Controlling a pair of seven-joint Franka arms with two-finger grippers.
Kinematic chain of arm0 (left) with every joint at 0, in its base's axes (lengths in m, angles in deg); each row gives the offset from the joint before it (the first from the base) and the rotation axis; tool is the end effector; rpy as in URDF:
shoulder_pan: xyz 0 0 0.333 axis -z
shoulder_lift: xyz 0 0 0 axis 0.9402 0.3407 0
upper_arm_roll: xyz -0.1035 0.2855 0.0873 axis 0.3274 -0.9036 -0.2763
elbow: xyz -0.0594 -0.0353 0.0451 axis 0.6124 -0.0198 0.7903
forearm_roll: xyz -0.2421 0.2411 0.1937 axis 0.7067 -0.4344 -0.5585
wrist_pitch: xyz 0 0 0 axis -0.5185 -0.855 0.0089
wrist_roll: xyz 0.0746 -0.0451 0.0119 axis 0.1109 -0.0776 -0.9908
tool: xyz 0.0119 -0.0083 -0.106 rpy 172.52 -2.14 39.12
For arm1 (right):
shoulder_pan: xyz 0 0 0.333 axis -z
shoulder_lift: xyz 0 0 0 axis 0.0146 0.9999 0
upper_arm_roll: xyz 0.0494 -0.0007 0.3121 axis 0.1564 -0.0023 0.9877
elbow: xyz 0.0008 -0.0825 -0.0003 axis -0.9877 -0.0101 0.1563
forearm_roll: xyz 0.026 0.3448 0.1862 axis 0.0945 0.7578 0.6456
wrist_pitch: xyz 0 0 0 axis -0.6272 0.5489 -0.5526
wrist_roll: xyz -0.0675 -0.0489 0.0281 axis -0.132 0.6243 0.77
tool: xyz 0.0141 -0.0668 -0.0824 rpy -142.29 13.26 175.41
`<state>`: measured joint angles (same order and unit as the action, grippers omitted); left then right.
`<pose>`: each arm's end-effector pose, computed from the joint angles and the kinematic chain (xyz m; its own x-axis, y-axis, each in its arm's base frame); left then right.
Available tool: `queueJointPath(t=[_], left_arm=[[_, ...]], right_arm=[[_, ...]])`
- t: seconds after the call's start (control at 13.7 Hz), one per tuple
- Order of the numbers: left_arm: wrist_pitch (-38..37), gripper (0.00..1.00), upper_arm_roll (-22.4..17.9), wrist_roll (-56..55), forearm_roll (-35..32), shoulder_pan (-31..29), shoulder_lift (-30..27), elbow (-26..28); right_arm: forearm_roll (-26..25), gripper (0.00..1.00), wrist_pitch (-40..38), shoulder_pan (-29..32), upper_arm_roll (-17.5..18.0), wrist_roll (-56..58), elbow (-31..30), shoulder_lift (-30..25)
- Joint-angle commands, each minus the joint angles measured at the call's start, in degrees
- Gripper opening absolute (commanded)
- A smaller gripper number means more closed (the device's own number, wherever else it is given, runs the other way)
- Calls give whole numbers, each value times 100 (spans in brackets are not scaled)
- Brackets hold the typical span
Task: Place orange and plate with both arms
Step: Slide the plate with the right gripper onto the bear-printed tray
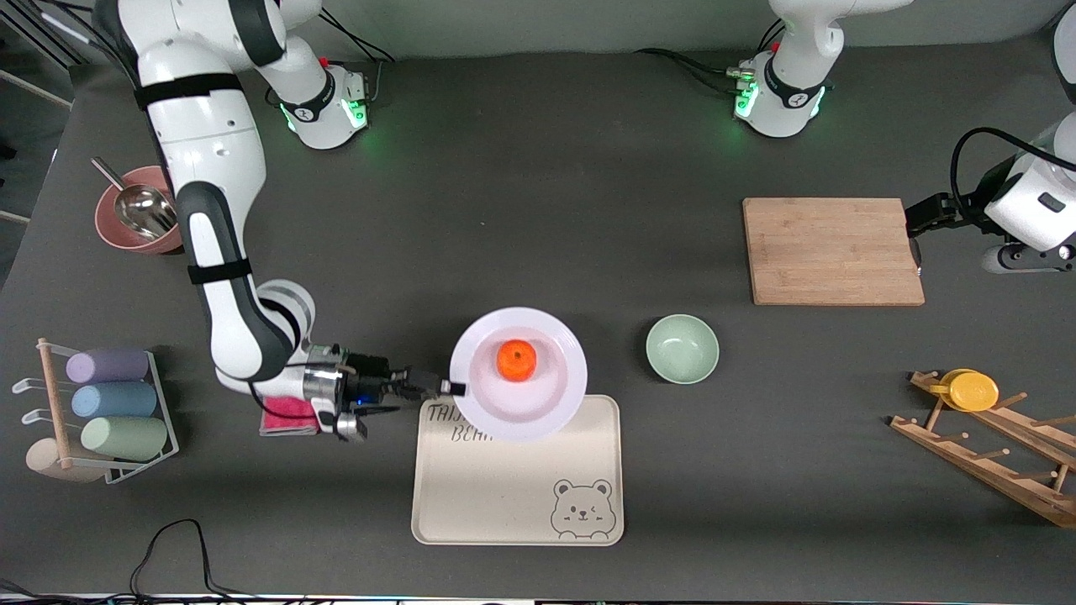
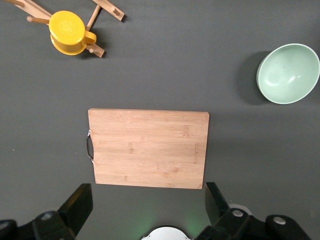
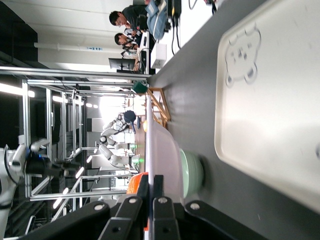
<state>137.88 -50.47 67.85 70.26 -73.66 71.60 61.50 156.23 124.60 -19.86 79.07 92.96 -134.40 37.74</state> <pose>0.5325 -0.0076 0.5614 0.9892 0.0196 -0.1450 0.0116 -0.9984 -0.0554 0.6926 0.2159 0.2226 0.9935 -0.1053 0.0426 0.0187 -0.2186 -0.9756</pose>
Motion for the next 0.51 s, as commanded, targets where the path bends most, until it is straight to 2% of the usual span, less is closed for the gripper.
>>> queueJointPath(t=[0.0,0.15,0.44], left_arm=[[-170,100,77,-223,-23,68,-54,-83],[-205,100,86,-224,-23,68,-54,-83],[-240,100,86,-224,-23,68,-54,-83]], right_arm=[[106,0,-74,109,-5,-759,1779,1098],[125,0,75,162,-14,-910,2363,1487],[142,0,540,153,12,-770,2409,1689]])
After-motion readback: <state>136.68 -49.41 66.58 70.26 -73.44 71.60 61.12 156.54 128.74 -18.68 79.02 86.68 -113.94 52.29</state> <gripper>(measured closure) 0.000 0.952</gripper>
